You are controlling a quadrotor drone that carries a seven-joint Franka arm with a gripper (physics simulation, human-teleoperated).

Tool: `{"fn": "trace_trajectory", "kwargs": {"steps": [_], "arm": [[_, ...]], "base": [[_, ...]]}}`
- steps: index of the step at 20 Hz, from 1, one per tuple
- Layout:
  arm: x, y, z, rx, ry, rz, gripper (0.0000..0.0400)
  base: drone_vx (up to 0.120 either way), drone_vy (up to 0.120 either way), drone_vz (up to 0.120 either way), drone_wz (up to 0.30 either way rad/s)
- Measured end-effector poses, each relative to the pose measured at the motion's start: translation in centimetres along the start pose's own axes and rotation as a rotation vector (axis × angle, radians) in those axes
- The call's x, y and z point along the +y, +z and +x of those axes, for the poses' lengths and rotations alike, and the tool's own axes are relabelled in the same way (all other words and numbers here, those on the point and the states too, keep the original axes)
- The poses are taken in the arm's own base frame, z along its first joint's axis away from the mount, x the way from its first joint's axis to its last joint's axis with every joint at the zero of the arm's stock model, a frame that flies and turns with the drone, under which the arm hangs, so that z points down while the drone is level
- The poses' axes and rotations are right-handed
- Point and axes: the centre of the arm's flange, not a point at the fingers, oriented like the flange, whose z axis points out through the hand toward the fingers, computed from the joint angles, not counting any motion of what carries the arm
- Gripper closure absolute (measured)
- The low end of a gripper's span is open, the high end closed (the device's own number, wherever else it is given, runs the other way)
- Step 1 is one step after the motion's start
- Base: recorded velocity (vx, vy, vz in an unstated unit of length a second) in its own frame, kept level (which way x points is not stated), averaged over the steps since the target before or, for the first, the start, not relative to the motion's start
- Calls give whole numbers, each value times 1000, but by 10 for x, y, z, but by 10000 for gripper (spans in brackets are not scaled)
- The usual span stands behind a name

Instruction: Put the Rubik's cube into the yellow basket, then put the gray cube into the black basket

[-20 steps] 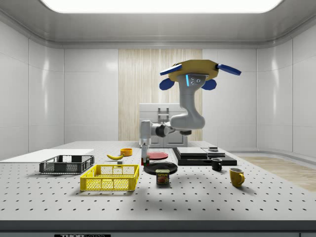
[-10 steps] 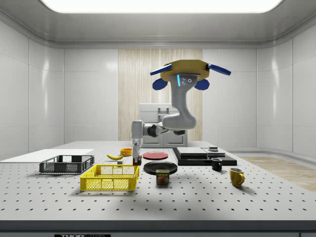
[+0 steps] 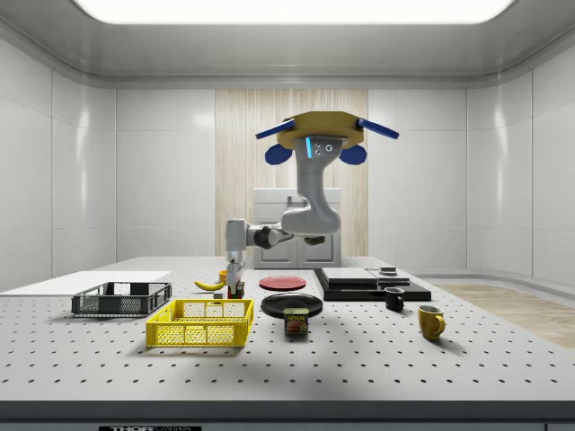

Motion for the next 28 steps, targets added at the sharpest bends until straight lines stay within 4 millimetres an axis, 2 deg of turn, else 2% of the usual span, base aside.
{"fn": "trace_trajectory", "kwargs": {"steps": [9,13,21,28], "arm": [[0,0,0,0,0,0,75],[0,0,0,0,0,0,75],[0,0,0,0,0,0,75],[0,21,0,0,0,0,75]], "base": [[116,0,0,0],[0,0,-50,0],[0,0,-115,0],[0,0,0,0]]}}
